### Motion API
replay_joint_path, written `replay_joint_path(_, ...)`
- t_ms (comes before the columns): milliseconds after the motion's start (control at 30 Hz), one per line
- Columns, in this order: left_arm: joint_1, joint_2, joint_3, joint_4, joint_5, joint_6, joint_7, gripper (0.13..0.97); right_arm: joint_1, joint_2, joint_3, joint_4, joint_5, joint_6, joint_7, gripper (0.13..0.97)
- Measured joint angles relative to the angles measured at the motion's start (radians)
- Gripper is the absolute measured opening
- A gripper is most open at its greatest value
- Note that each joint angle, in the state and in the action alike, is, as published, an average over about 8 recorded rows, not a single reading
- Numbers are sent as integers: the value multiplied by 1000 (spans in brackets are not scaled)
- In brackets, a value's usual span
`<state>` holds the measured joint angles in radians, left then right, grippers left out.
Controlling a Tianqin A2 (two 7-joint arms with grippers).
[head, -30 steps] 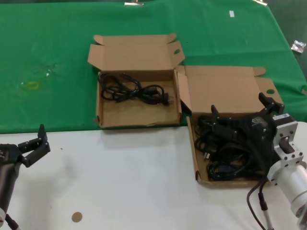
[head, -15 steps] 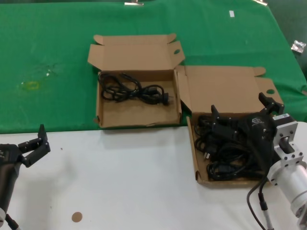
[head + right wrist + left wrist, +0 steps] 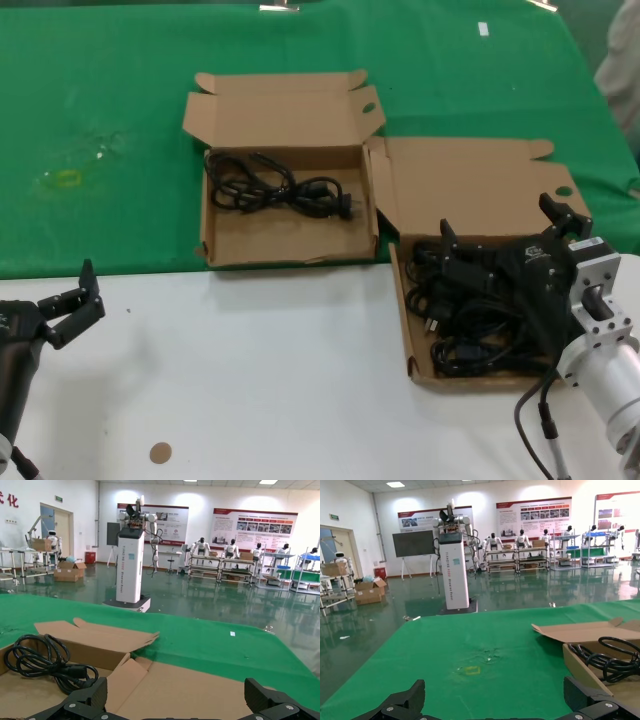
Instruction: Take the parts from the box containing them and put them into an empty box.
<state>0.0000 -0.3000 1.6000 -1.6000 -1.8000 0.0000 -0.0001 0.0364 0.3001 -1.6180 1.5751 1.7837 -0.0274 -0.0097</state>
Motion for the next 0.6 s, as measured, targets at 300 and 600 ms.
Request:
replay_joint_path(300, 0, 0, 0, 0, 0, 0, 0, 966, 0, 0, 0, 0, 0, 0, 0, 966)
replay_joint_path(600, 0, 0, 0, 0, 0, 0, 0, 966, 0, 0, 0, 0, 0, 0, 0, 966)
